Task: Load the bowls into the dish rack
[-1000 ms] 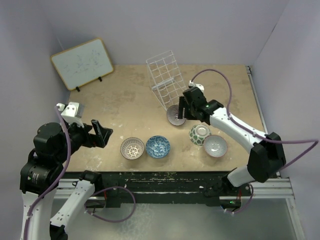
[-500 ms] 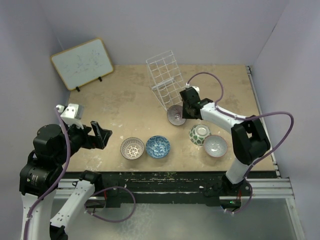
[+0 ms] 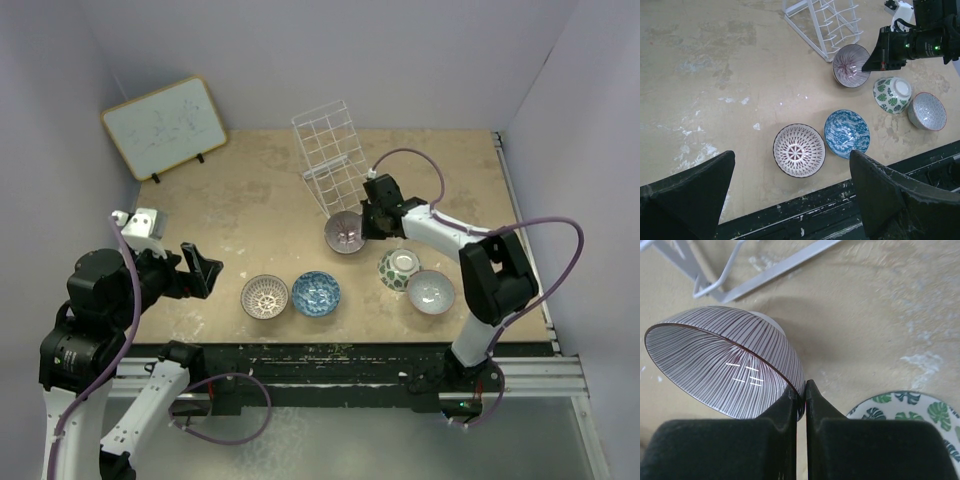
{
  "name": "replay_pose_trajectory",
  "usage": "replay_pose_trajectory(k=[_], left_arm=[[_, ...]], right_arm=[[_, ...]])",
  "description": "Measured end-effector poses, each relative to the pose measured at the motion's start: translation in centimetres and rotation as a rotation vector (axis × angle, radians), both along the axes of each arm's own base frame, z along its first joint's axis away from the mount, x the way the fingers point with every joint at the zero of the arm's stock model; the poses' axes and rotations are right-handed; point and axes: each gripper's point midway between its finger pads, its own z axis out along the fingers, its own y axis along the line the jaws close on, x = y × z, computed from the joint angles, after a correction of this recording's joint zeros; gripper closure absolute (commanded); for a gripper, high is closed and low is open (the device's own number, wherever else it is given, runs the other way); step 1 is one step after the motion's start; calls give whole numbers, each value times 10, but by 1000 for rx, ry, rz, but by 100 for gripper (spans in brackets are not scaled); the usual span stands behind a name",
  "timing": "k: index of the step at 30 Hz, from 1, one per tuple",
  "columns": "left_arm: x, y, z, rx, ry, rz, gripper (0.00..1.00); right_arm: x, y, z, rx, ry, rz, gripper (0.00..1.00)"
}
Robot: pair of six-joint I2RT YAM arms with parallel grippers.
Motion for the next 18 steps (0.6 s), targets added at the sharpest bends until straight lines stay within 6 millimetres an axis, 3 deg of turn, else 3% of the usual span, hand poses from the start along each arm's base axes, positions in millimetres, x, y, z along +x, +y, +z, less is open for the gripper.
replay_pose_trajectory(k=[7, 18], left_arm=[[1, 0, -2, 1, 6, 0, 1], [1, 0, -3, 1, 8, 0, 1]], right_arm=[[-26, 7, 6, 38, 79, 83, 98], [-46, 1, 0, 28, 125, 100, 64]])
